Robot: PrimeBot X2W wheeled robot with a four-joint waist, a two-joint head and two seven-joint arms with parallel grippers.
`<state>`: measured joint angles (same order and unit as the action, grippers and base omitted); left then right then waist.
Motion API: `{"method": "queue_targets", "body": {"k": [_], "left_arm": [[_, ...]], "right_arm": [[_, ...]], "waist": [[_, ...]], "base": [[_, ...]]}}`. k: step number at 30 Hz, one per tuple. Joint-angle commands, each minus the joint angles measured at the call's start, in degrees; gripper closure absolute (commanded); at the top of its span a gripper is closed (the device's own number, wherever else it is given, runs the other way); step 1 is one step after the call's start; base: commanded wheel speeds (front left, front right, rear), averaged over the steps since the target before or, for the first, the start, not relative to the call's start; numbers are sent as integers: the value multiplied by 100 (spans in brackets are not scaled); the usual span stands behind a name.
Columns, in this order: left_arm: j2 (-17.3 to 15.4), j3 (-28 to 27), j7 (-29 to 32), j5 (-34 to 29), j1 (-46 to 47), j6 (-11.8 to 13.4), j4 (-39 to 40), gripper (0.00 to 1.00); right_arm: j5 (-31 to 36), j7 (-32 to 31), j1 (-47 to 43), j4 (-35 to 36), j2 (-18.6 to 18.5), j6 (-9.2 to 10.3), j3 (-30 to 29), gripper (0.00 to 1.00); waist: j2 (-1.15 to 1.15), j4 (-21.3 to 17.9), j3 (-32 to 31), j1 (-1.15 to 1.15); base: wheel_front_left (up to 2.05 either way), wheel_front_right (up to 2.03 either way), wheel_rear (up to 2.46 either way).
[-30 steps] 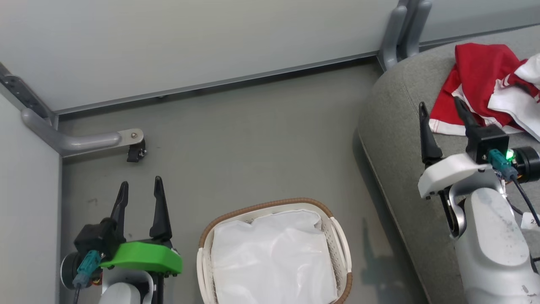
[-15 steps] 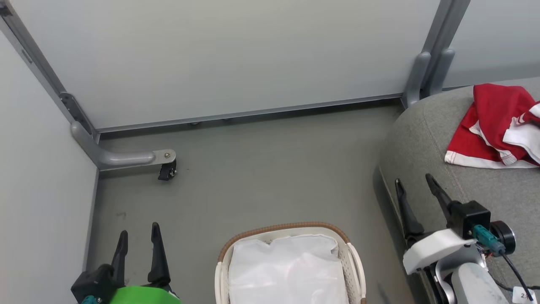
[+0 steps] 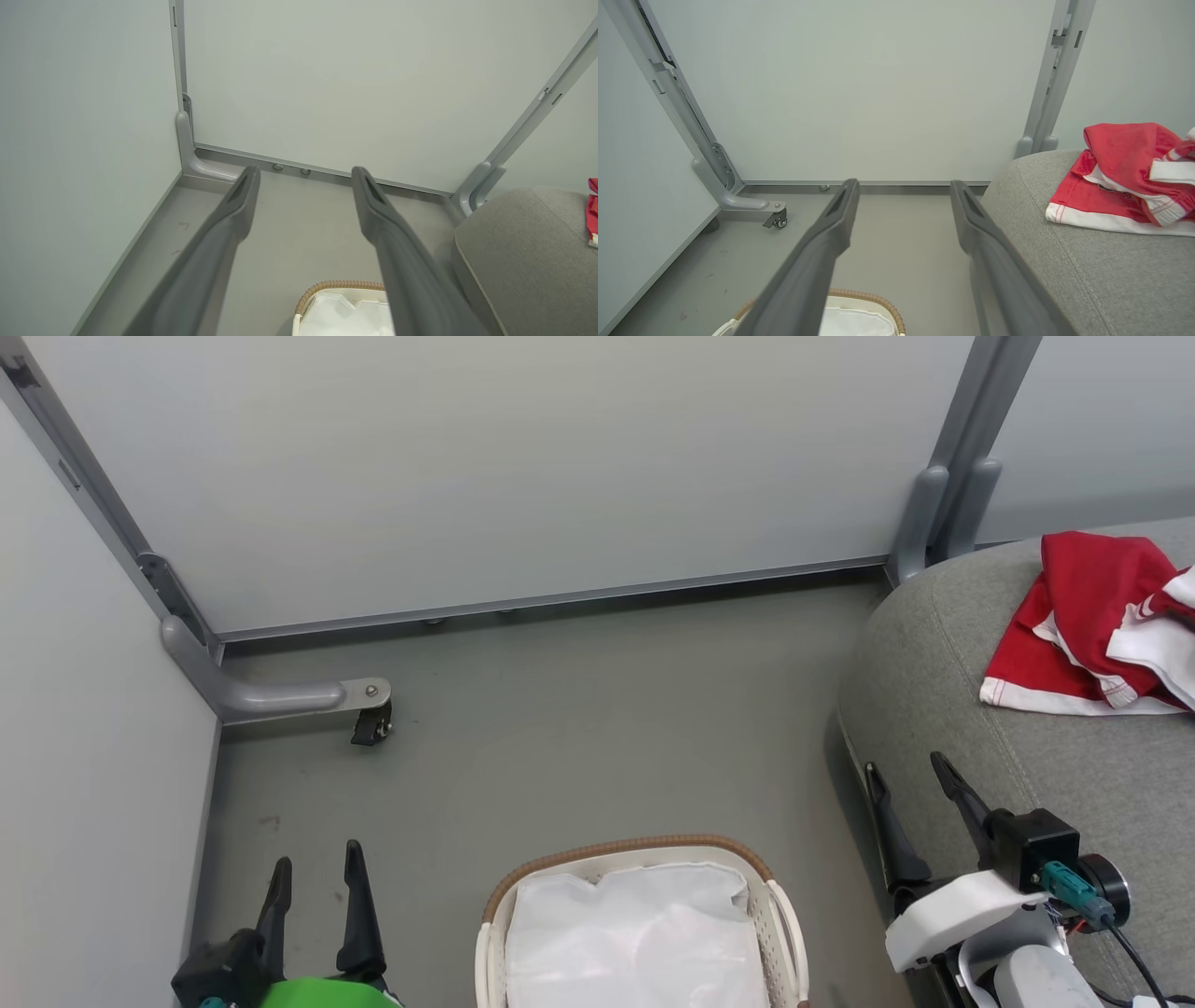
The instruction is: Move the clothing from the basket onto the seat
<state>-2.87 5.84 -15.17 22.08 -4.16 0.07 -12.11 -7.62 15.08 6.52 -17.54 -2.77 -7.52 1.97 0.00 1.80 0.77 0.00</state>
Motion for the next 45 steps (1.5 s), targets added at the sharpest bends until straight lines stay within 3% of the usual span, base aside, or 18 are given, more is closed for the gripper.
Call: {"method": "queue_targets", "body": {"k": [1, 9, 10, 14, 45], "left_arm": [[-5, 12, 5, -49, -44, 10, -28, 0], [-5, 49, 5, -114, -6, -36, -68, 0], [1, 46, 0, -102, 1, -27, -78, 100], [8, 45, 12, -47, 2, -29, -260, 100], [-30, -398, 785, 2621, 412, -304, -228, 100]], "right_arm": [[-27, 13, -12, 23, -23, 6, -9, 0], [-79, 13, -16, 35, -23, 6, 5, 0], [-53, 0, 0, 14, 0, 0, 10, 100], [-103, -31, -61, -168, 35, -1, 9, 100], [-3221, -823, -41, 46, 13, 1, -311, 100]], "waist": [[0, -7, 6, 0], [0, -20, 27, 0], [0, -20, 27, 0], [0, -21, 27, 0], [0, -61, 6, 0]], "base": [[0, 0, 0], [0, 0, 0], [0, 0, 0], [0, 0, 0], [0, 0, 0]]}}
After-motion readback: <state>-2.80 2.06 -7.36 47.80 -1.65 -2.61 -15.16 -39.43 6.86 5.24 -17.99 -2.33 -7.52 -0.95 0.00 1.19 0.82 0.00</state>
